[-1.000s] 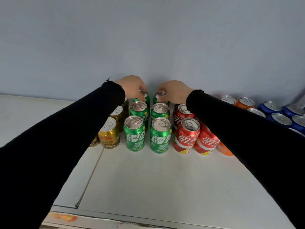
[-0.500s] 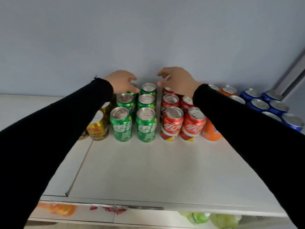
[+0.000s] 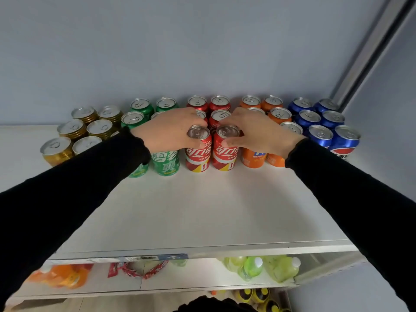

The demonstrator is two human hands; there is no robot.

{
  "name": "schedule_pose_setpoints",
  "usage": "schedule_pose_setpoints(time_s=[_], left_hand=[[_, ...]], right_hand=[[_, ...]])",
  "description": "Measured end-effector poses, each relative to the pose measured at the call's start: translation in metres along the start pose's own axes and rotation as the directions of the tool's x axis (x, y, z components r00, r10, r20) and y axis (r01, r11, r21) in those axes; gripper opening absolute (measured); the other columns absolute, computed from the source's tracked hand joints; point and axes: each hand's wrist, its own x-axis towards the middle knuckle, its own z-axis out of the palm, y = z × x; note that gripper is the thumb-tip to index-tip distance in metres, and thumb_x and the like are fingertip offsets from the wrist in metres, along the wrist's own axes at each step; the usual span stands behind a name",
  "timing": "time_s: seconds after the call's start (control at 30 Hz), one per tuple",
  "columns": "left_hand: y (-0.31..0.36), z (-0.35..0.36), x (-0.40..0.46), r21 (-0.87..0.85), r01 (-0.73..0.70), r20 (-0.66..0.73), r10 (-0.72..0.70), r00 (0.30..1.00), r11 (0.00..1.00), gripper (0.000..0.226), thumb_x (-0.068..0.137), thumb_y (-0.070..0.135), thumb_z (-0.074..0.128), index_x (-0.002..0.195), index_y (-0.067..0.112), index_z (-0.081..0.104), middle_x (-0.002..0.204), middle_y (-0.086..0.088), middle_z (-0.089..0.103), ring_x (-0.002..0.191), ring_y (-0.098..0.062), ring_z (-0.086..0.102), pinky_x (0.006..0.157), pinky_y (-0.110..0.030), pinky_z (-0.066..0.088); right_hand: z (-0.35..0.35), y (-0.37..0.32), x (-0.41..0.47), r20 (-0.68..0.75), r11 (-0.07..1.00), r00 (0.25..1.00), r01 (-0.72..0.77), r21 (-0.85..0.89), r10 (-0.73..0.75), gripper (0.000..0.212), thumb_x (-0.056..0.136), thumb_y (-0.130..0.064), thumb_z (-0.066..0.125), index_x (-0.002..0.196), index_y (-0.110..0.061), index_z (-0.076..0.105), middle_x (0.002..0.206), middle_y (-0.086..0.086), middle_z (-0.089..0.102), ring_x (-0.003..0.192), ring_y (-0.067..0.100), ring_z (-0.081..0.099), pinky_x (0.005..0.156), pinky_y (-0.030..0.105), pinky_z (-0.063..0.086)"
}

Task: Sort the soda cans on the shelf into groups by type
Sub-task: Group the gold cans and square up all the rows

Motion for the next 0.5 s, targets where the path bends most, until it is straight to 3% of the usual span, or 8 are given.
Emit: schedule_pose_setpoints(time_s=[0.13, 0.27, 0.4, 0.5], left_hand=[[0.005, -0.002, 0.001, -0.029, 0.065, -0.031, -0.066, 0.997, 0.997, 0.043, 0.083, 0.051, 0.071, 0.118, 0.026, 0.068, 0.108, 0.006, 0.057, 0.085, -0.006, 0.051, 0.077, -0.031, 0.043], [0.005, 0.0, -0.003, -0.034, 0.091, -0.046, -0.092, 0.995, 0.995, 0.043, 0.08, 0.056, 0.072, 0.114, 0.031, 0.069, 0.1, 0.012, 0.054, 0.077, 0.002, 0.048, 0.067, -0.028, 0.038], [0.006, -0.002, -0.005, -0.035, 0.104, -0.006, -0.105, 0.994, 0.994, 0.044, 0.078, 0.059, 0.072, 0.113, 0.031, 0.067, 0.095, 0.015, 0.054, 0.078, 0.001, 0.051, 0.069, -0.03, 0.042], [0.002, -0.014, 0.001, -0.107, 0.126, 0.009, -0.126, 0.992, 0.986, 0.046, 0.081, 0.06, 0.071, 0.117, 0.031, 0.064, 0.105, 0.013, 0.059, 0.085, -0.002, 0.056, 0.07, -0.026, 0.044]], right_hand=[[0.002, 0.003, -0.001, -0.012, 1.0, 1.0, 0.003, 0.014, -0.003, 0.039, 0.092, -0.043, 0.063, 0.129, -0.031, 0.059, 0.103, -0.002, 0.053, 0.096, 0.017, 0.053, 0.079, 0.03, 0.041], [0.0, 0.006, -0.003, -0.005, 1.0, 1.0, 0.02, 0.002, -0.02, 0.04, 0.092, -0.043, 0.062, 0.13, -0.031, 0.06, 0.098, -0.006, 0.049, 0.09, 0.012, 0.049, 0.067, 0.021, 0.032], [-0.003, 0.004, -0.003, 0.04, 1.0, 0.999, 0.025, 0.004, -0.025, 0.04, 0.09, -0.046, 0.064, 0.127, -0.032, 0.061, 0.101, -0.005, 0.053, 0.093, 0.013, 0.054, 0.072, 0.024, 0.04], [-0.02, 0.004, 0.0, 0.071, 0.976, 0.997, -0.039, 0.213, 0.025, 0.048, 0.084, -0.052, 0.071, 0.123, -0.027, 0.062, 0.104, -0.008, 0.061, 0.092, 0.009, 0.06, 0.081, 0.03, 0.05]])
